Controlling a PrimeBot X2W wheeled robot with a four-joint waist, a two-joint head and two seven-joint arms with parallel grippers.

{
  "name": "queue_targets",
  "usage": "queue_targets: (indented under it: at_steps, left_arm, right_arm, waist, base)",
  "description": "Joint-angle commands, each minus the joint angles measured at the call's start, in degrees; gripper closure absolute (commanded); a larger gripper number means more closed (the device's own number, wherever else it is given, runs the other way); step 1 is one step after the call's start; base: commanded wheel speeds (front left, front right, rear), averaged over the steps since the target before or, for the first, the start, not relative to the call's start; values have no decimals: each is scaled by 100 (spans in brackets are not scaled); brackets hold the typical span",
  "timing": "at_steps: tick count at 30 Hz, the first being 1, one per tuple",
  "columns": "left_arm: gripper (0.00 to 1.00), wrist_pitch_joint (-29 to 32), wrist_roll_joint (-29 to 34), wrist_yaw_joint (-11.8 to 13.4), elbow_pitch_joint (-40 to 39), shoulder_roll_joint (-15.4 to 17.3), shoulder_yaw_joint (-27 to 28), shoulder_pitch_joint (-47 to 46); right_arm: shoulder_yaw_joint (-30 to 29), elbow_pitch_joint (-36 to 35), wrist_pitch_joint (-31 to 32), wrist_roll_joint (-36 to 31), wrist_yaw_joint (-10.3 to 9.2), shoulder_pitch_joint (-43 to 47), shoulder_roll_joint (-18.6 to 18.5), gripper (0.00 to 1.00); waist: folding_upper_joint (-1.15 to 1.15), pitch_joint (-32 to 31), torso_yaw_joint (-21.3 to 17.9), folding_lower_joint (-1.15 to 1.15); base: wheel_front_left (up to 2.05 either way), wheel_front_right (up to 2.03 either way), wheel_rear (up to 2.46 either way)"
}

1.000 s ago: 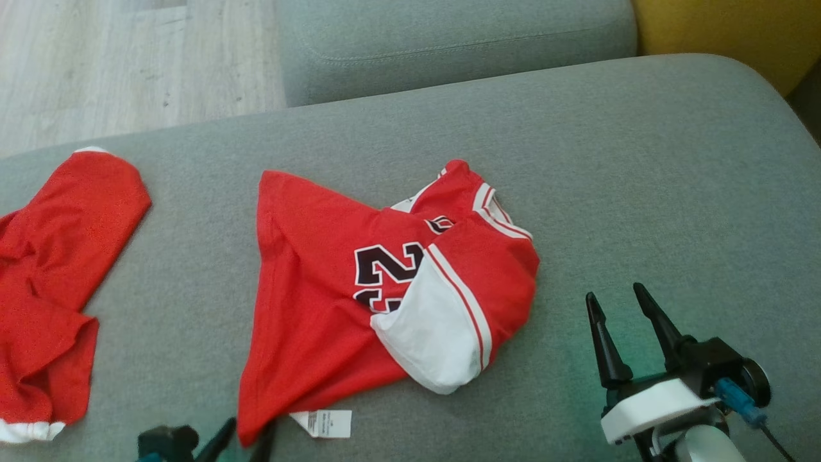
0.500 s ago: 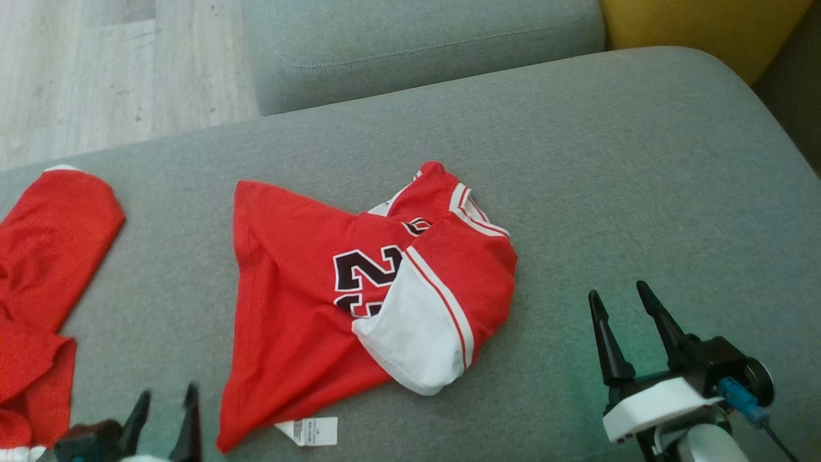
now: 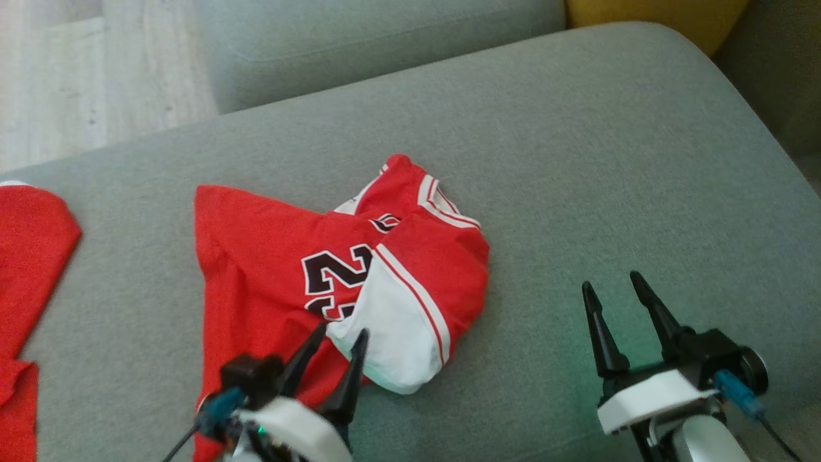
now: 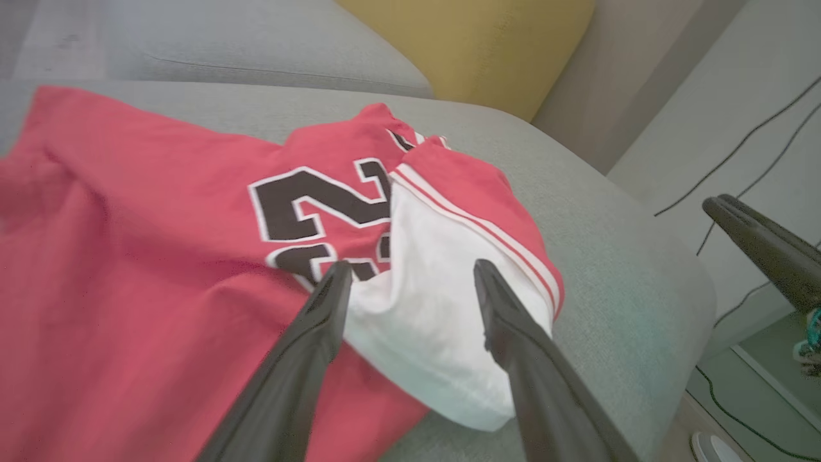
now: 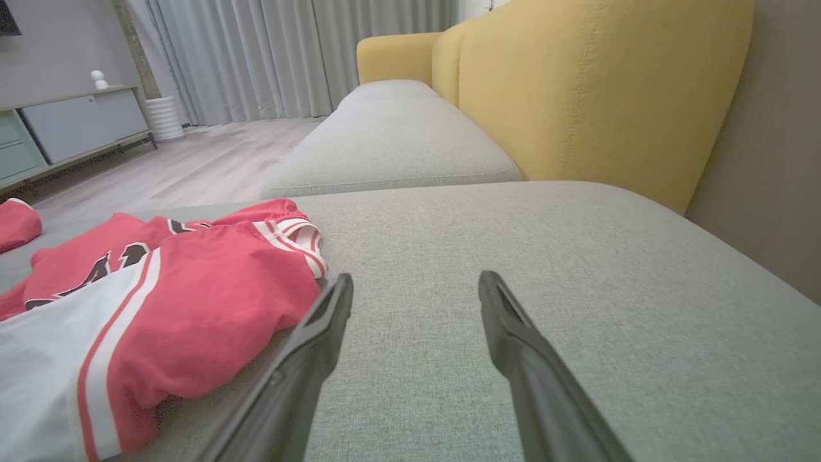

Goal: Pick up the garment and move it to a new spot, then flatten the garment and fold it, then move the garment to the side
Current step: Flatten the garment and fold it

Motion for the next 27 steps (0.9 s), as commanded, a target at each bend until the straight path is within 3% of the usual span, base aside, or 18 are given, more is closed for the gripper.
queue_targets:
  at_steps: [1, 12, 13, 14, 15, 16, 27]
  left_arm:
    - [0, -15, 36, -28, -56, -2, 178, -368]
    - [0, 157, -63, -329, 1049, 19, 45, -977]
    - [12, 179, -81, -351, 1081, 35, 24, -986]
    - [56, 211, -114, -374, 1098, 41, 0, -987]
    - [72, 250, -152, -394, 1101, 43, -24, -989]
    - [100, 291, -172, -411, 1098, 56, -53, -1001]
    - [100, 665, -282, -496, 189, 60, -384, -1226]
  right_arm:
    - [148, -205, -55, 16, -4, -306, -67, 0]
    - [79, -187, -55, 36, -4, -342, -9, 0]
    - [77, -182, -55, 40, -4, -346, 0, 0]
    - [74, -181, -55, 46, -4, -353, 10, 0]
    - [71, -181, -55, 49, -4, -359, 18, 0]
    - [66, -183, -55, 50, -4, -367, 26, 0]
    - [64, -185, -55, 62, -4, -488, 85, 0]
  waist:
    - [0, 91, -96, 0]
    - [0, 228, -418, 0]
    - [0, 228, -433, 0]
    - [0, 234, -450, 0]
    - [0, 243, -460, 0]
    - [0, 253, -467, 0]
    - [0, 307, -742, 0]
  base:
    - [0, 0, 0]
    - [0, 0, 0]
    - [0, 0, 0]
    - [0, 0, 0]
    - [0, 0, 0]
    - [0, 0, 0]
    - [0, 0, 0]
